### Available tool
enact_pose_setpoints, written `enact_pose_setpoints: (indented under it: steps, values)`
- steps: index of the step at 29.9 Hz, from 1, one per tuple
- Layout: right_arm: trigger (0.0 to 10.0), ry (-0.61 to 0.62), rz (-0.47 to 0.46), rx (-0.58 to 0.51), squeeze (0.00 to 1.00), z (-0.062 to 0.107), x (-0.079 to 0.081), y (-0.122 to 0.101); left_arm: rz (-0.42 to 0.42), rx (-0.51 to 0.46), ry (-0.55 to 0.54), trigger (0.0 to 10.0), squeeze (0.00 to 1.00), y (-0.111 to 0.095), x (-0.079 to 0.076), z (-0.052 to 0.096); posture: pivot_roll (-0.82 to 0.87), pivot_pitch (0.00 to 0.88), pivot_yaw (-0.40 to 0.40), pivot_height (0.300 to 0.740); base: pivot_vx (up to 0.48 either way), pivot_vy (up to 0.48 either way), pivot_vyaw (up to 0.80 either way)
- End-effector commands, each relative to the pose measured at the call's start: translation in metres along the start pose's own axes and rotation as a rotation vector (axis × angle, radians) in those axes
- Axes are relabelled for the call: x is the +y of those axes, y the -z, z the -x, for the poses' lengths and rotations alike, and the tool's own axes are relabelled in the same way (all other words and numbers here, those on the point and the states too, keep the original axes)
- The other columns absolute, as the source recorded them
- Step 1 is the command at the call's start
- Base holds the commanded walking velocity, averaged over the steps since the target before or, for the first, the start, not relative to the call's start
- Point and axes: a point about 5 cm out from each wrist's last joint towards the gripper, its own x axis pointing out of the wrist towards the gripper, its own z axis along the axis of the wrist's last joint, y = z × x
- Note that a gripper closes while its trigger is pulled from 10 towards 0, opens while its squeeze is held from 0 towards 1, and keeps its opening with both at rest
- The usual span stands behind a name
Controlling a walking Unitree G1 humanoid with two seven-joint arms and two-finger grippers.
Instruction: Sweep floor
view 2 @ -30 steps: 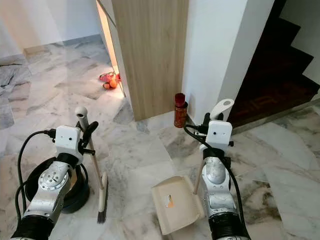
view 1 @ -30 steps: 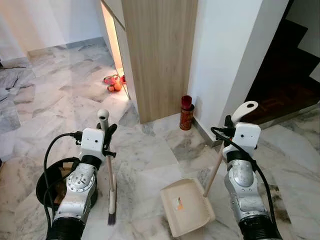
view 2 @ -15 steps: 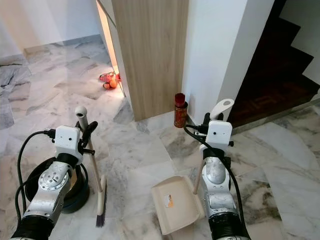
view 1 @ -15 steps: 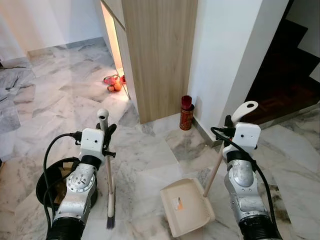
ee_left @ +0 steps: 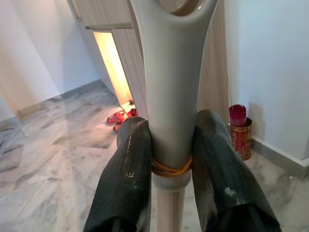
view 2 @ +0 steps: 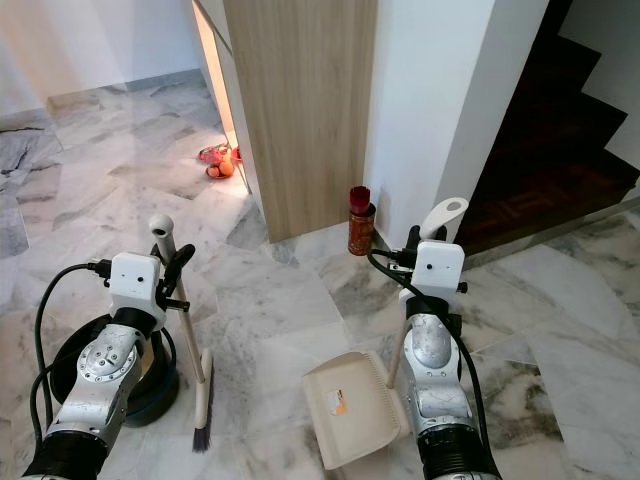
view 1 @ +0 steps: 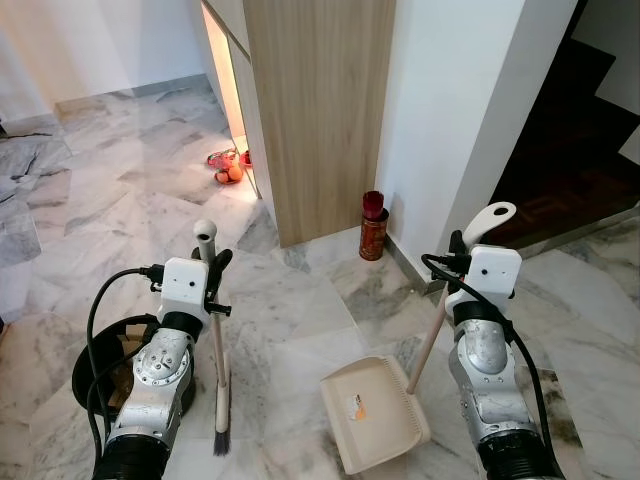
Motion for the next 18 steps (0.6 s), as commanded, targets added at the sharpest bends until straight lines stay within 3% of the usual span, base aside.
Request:
enact_pose_setpoints:
  steps: [1, 2, 3, 4, 5, 6, 8, 9, 10, 11, 12, 18]
  values:
    - [10.0, -0.007, -0.013, -0.048, 0.0, -0.0052, 0.0042, -0.0103, -0.024, -0.046, -0.012, 10.0, 0.0, -0.0091, 0.0045, -0.0043, -0.07, 0.006, 0.053, 0.74, 0.0, 0.0, 0.0]
    - [10.0, -0.007, -0.013, -0.048, 0.0, -0.0052, 0.0042, -0.0103, -0.024, -0.046, -0.012, 10.0, 0.0, -0.0091, 0.0045, -0.0043, -0.07, 0.006, 0.053, 0.74, 0.0, 0.0, 0.0]
    - [10.0, -0.008, -0.013, -0.048, 0.0, -0.0052, 0.0043, -0.0103, -0.02, -0.049, 0.001, 0.0, 0.0, -0.0093, 0.0035, -0.0041, -0.07, 0.006, 0.053, 0.74, 0.0, 0.0, 0.0]
    - [10.0, -0.009, -0.014, -0.048, 0.0, -0.0051, 0.0045, -0.0103, -0.023, -0.049, -0.002, 0.0, 0.0, -0.0092, 0.0036, -0.0037, -0.07, 0.006, 0.053, 0.74, 0.0, 0.0, 0.0]
    - [10.0, -0.009, -0.013, -0.048, 0.0, -0.0051, 0.0044, -0.0103, -0.027, -0.047, -0.012, 4.1, 0.0, -0.009, 0.0043, -0.0034, -0.07, 0.006, 0.053, 0.74, 0.0, 0.0, 0.0]
    - [10.0, -0.009, -0.013, -0.047, 0.0, -0.0051, 0.0044, -0.0102, -0.032, -0.045, -0.024, 10.0, 0.0, -0.0089, 0.0052, -0.0031, -0.07, 0.006, 0.053, 0.74, 0.0, 0.0, 0.0]
    - [10.0, -0.008, -0.014, -0.048, 0.0, -0.005, 0.0043, -0.0103, -0.024, -0.049, -0.012, 10.0, 0.0, -0.009, 0.0045, -0.0033, -0.07, 0.006, 0.053, 0.74, 0.0, 0.0, 0.0]
    - [10.0, -0.007, -0.014, -0.048, 0.0, -0.005, 0.0043, -0.0103, -0.022, -0.05, -0.005, 4.1, 0.0, -0.0091, 0.004, -0.0035, -0.07, 0.006, 0.053, 0.74, 0.0, 0.0, 0.0]
    - [10.0, -0.008, -0.014, -0.048, 0.0, -0.0049, 0.0044, -0.0103, -0.021, -0.05, -0.002, 0.0, 0.0, -0.0091, 0.0039, -0.0036, -0.07, 0.006, 0.053, 0.74, 0.0, 0.0, 0.0]
    - [10.0, -0.008, -0.014, -0.048, 0.0, -0.0049, 0.0044, -0.0103, -0.021, -0.05, -0.002, 0.0, 0.0, -0.0091, 0.0039, -0.0036, -0.07, 0.006, 0.053, 0.74, 0.0, 0.0, 0.0]
    - [10.0, -0.008, -0.014, -0.049, 0.0, -0.005, 0.0044, -0.0104, -0.023, -0.048, -0.013, 10.0, 0.0, -0.0092, 0.0048, -0.0041, -0.08, 0.009, 0.052, 0.74, 0.0, 0.0, 0.0]
    - [10.0, -0.007, -0.015, -0.049, 0.0, -0.005, 0.0041, -0.0106, -0.031, -0.047, -0.021, 10.0, 0.0, -0.0094, 0.0056, -0.0048, -0.08, 0.009, 0.051, 0.74, 0.0, 0.0, 0.0]
